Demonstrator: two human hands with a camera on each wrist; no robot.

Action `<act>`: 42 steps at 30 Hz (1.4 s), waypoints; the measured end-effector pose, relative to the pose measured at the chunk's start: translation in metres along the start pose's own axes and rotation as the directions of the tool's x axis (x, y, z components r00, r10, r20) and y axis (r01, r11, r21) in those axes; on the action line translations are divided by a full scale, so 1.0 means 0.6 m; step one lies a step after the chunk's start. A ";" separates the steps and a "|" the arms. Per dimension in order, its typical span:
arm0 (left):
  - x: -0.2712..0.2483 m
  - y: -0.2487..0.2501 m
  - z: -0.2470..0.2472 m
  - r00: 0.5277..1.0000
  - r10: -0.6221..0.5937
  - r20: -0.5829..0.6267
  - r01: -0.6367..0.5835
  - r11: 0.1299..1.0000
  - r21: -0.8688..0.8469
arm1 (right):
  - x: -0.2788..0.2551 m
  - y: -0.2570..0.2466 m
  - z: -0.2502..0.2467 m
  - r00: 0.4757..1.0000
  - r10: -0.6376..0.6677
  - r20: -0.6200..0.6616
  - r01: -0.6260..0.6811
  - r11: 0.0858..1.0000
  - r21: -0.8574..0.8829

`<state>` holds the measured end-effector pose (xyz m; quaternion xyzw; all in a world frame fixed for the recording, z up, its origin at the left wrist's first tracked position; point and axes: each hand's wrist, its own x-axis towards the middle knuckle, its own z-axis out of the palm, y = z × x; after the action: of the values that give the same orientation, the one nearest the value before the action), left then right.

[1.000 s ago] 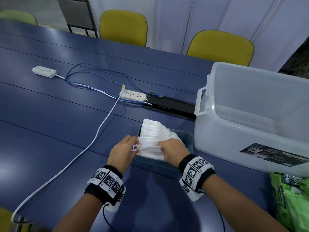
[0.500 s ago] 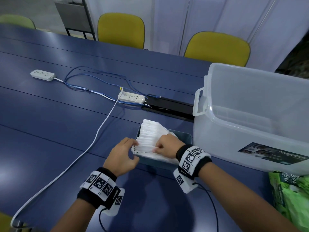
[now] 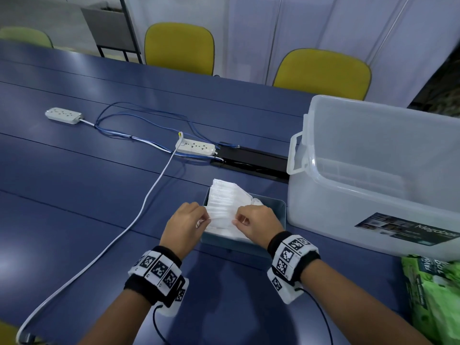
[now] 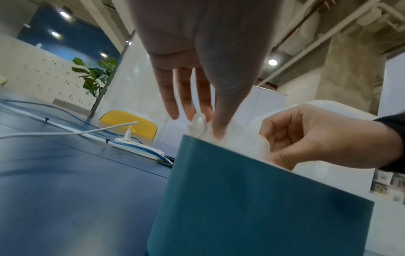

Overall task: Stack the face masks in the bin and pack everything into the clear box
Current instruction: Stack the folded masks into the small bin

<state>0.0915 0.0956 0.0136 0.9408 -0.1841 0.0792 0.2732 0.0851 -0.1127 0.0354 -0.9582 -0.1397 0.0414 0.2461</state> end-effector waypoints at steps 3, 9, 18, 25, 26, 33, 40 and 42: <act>0.005 0.005 0.005 0.997 -0.022 0.075 0.020 0.999 0.030 | -0.004 0.009 0.008 0.994 0.055 0.091 -0.057 0.998 0.013; 0.053 0.016 0.026 0.964 -0.146 0.223 0.157 0.987 -0.036 | 0.013 0.002 0.010 0.988 0.146 0.056 -0.148 0.988 0.042; 0.057 0.009 0.060 0.957 -0.210 0.199 0.235 0.965 -0.114 | 0.021 -0.008 0.028 0.972 0.104 0.212 -0.075 0.988 -0.138; 0.064 0.006 0.048 0.946 -0.166 0.279 0.180 0.983 -0.027 | 0.017 0.004 0.031 0.918 0.225 0.327 -0.217 0.974 -0.062; 0.064 0.009 0.049 0.945 -0.189 0.268 0.197 0.980 -0.005 | 0.019 0.004 0.031 0.917 0.227 0.329 -0.222 0.974 -0.055; 0.062 0.029 0.061 0.944 -0.263 0.201 0.236 0.960 0.149 | 0.016 0.008 0.034 0.923 0.296 0.247 -0.317 0.947 0.050; 0.068 0.035 0.049 0.938 -0.245 0.245 0.199 0.960 0.197 | 0.007 0.006 0.037 0.935 0.330 0.130 -0.335 0.942 0.021; 0.067 0.021 0.040 0.930 -0.198 0.309 0.199 0.980 0.026 | -0.005 0.006 0.030 0.948 0.315 0.041 -0.316 0.949 0.004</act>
<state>0.1246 0.0609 0.0097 0.9546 -0.1289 -0.0980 0.2501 0.0806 -0.1081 0.0177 -0.9659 0.0104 0.1003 0.2384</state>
